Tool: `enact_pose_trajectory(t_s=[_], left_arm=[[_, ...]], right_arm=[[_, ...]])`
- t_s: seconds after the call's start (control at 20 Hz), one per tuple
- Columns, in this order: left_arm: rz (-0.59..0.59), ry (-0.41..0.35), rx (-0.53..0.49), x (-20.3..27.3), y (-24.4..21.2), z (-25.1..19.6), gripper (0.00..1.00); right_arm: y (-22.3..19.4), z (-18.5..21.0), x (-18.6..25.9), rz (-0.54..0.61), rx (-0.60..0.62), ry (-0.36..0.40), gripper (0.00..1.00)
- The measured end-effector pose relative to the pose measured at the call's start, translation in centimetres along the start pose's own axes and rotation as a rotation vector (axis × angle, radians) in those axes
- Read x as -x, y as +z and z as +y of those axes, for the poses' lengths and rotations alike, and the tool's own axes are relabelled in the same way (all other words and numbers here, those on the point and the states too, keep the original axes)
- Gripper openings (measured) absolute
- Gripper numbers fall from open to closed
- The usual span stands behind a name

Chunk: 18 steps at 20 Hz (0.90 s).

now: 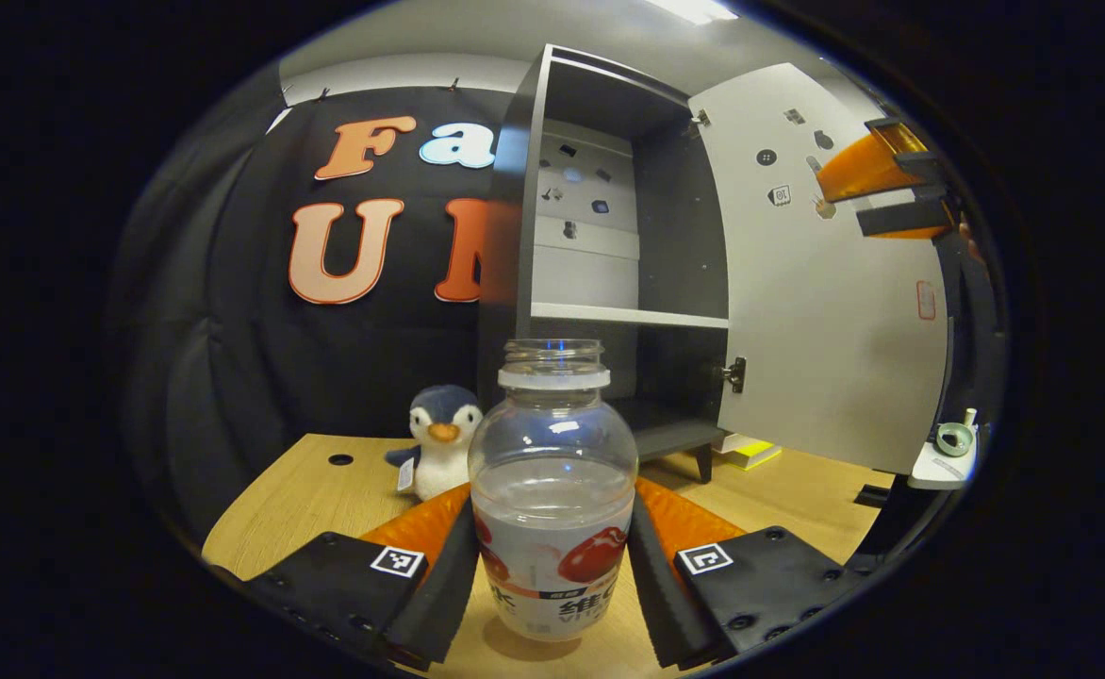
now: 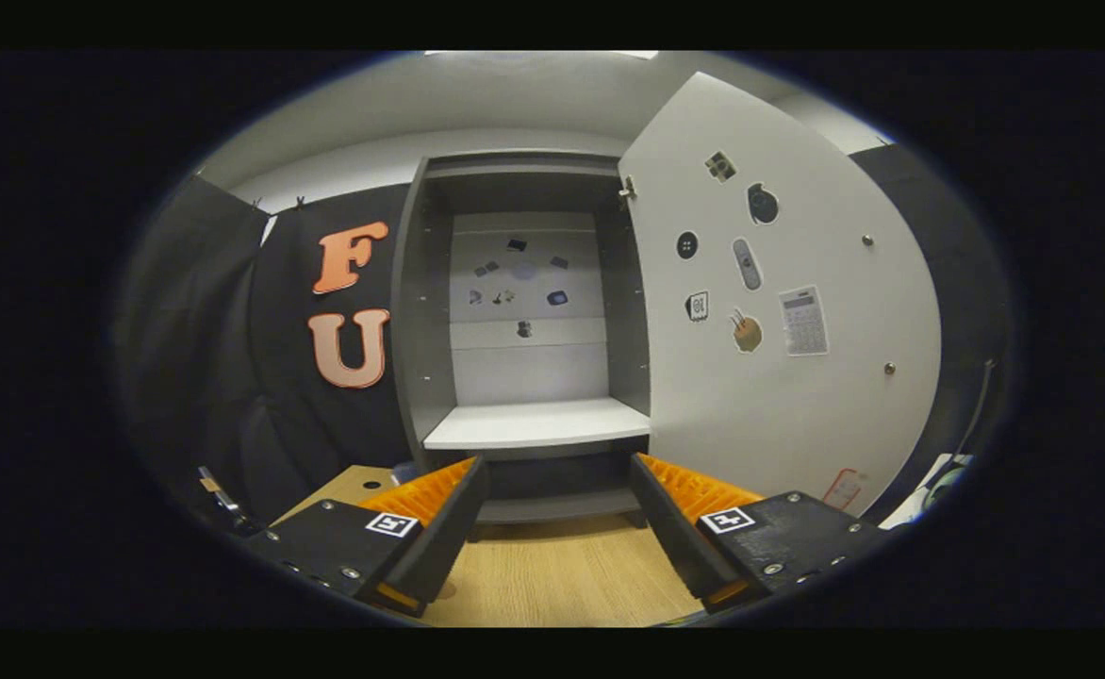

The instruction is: Open the cabinet door with the right hand, grasp the bottle in the cabinet with the left hand and place it on the coaster, then close the cabinet door with the right hand.

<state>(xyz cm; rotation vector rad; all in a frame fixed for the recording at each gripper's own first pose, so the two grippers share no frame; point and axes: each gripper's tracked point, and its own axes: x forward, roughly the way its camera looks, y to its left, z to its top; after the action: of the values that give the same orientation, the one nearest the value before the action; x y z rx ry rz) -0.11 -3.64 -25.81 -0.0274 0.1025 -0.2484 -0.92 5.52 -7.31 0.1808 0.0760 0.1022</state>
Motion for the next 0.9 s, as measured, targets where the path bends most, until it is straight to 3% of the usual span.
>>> enact_pose_trajectory(t_s=[0.1, 0.15, 0.2, 0.6, 0.9], left_arm=[[0.004, 0.009, 0.011, 0.1, -1.5, 0.4, 0.83], [0.010, 0.011, 0.009, 0.1, -2.2, 0.6, 0.83], [0.016, 0.014, 0.004, 0.0, -3.1, 0.7, 0.83], [0.017, -0.004, 0.000, -0.9, -6.4, 0.2, 0.83], [0.005, -0.007, -0.025, -2.0, -7.5, 0.6, 0.83]], right_arm=[[-0.3, 0.6, 0.3, 0.001, 0.024, 0.001, 0.93], [-0.4, 1.0, 0.4, 0.001, 0.033, 0.004, 0.88], [-0.5, 1.3, 0.5, -0.004, 0.042, 0.003, 0.93], [-2.0, 3.6, 0.8, 0.023, 0.147, 0.038, 0.93], [-3.0, 3.8, 0.3, 0.056, 0.141, 0.043, 0.94]])
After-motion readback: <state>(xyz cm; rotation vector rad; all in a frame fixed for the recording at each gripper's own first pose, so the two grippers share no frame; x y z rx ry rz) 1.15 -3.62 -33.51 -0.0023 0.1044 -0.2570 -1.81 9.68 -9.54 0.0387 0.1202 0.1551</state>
